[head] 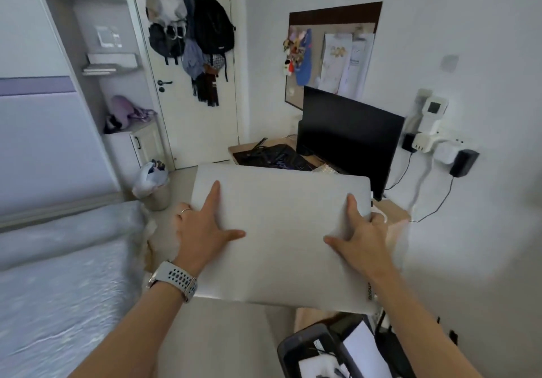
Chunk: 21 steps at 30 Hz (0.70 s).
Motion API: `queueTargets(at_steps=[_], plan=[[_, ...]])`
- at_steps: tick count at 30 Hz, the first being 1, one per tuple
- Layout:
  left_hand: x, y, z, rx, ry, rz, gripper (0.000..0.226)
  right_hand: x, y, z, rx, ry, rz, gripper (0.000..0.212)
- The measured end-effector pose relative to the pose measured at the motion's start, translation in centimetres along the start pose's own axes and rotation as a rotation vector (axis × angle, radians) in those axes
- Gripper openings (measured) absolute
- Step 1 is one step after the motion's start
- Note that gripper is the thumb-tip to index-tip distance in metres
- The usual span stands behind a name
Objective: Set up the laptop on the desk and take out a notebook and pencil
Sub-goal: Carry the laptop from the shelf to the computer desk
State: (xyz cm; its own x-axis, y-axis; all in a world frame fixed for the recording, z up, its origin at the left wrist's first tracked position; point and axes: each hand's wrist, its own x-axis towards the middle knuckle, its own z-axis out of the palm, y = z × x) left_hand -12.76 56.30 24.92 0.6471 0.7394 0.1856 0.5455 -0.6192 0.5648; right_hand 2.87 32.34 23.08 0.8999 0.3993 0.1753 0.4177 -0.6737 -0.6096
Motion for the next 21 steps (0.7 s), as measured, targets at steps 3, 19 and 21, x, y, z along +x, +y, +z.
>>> queueTargets(at_steps=[3,19,21], plan=[[3.5,-0.3,1.2,0.013,0.035,-0.034,0.117,4.3,-0.6,0.9,0.009,-0.013,-0.039,0.106],[23.4,-9.2,2.3,0.054,0.102,-0.194,0.123,22.5,-10.4,12.6,0.022,-0.125,-0.158,0.104],[27.7,-9.9,2.3,0.029,0.103,-0.166,0.121,25.3,-11.9,14.4,0.032,-0.1,-0.144,0.104]])
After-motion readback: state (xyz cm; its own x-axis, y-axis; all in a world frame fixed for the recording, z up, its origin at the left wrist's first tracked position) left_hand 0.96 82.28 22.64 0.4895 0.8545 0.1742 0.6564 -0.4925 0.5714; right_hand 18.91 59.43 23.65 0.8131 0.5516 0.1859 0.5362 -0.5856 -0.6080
